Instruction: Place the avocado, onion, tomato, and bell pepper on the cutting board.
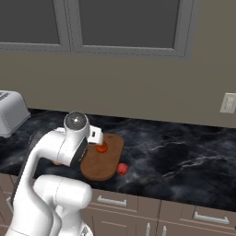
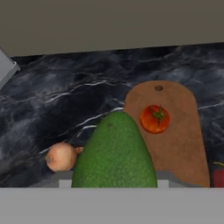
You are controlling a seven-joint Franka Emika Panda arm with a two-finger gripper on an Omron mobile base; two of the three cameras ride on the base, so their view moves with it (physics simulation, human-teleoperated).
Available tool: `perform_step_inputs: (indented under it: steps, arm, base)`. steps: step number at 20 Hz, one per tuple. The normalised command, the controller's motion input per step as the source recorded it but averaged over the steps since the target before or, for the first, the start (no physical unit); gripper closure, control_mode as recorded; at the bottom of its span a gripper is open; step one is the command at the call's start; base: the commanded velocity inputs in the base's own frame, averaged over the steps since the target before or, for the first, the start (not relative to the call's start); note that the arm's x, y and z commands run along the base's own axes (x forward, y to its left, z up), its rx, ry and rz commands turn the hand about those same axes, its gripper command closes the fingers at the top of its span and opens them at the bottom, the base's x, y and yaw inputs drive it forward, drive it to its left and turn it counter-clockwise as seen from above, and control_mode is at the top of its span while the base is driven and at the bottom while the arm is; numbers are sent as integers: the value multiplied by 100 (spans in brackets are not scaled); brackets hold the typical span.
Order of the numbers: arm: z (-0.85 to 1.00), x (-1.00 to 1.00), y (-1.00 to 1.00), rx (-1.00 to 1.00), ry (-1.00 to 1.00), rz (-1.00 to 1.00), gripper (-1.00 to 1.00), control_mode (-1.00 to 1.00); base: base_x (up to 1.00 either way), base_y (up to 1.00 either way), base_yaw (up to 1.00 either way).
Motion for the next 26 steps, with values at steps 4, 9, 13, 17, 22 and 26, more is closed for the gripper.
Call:
perform_step_inputs:
  steps: [4,9,13,17,22,26]
  arm:
    - [3,-30,-34,3,7,0,100,-100]
    - [-9,-3,-9,0,2,0,100,-100]
    - [-17,0,-2,0,0,0,100,-100]
    - [-19,0,-3,0,0,0,100,-100]
    - [-20,0,-7,0,0,0,100,-100]
    - [-23,8,-8,0,1,0,100,-100]
  base:
    - [0,0,0]
    - [0,0,0]
    - [0,0,0]
    - [0,0,0]
    - [0,0,0]
    - [0,0,0]
